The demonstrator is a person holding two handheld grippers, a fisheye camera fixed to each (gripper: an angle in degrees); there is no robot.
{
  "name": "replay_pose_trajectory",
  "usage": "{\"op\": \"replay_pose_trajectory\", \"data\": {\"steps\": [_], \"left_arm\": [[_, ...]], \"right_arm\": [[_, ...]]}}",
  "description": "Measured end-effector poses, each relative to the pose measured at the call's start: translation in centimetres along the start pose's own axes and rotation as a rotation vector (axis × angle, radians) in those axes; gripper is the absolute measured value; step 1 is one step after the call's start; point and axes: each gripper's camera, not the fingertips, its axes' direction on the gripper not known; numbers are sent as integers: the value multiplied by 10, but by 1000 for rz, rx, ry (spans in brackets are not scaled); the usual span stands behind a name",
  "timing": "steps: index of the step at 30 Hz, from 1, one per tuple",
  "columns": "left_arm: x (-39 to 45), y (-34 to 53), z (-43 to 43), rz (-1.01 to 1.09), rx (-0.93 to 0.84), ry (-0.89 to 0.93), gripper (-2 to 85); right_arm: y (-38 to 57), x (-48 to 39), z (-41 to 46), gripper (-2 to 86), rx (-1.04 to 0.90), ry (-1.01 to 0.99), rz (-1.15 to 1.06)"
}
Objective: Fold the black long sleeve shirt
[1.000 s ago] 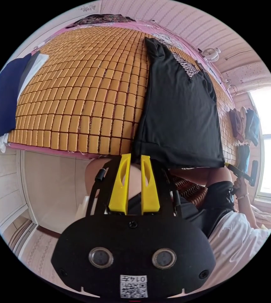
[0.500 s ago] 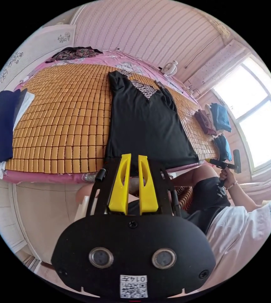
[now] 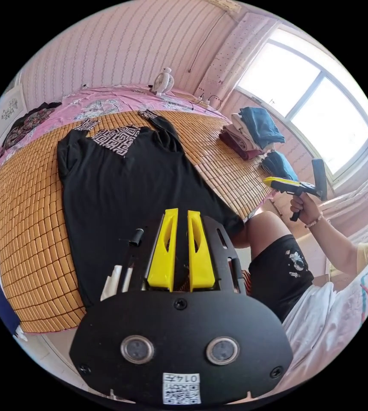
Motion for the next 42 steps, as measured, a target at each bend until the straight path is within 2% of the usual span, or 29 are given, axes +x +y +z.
{"op": "replay_pose_trajectory", "data": {"steps": [5,11,19,22,25,30,34,39,42], "left_arm": [[4,-82,64,78,-44,1,51],[-13,-166,143,55,-95,45,51],[-39,-215,224,31,-187,-50,10],[-38,-215,229,64,-106,-42,-5],[-43,-221,235,39,-81,-6,-7],[-45,-236,244,19,-83,21,13],[-43,-251,247,-10,-83,68,59],[-25,-278,249,33,-43,80,61],[-13,-299,260,54,-44,80,59]], "right_arm": [[-57,15,6,60,19,90,-67],[-164,18,67,59,-94,85,-194],[-302,-5,190,72,-202,136,-275],[-324,-6,224,63,-185,263,-258],[-329,15,242,41,-193,312,-207],[-318,48,215,2,-181,172,-175],[-250,86,114,10,67,48,-17],[-149,116,71,51,-57,198,55],[-142,110,63,70,-69,240,7]]}}
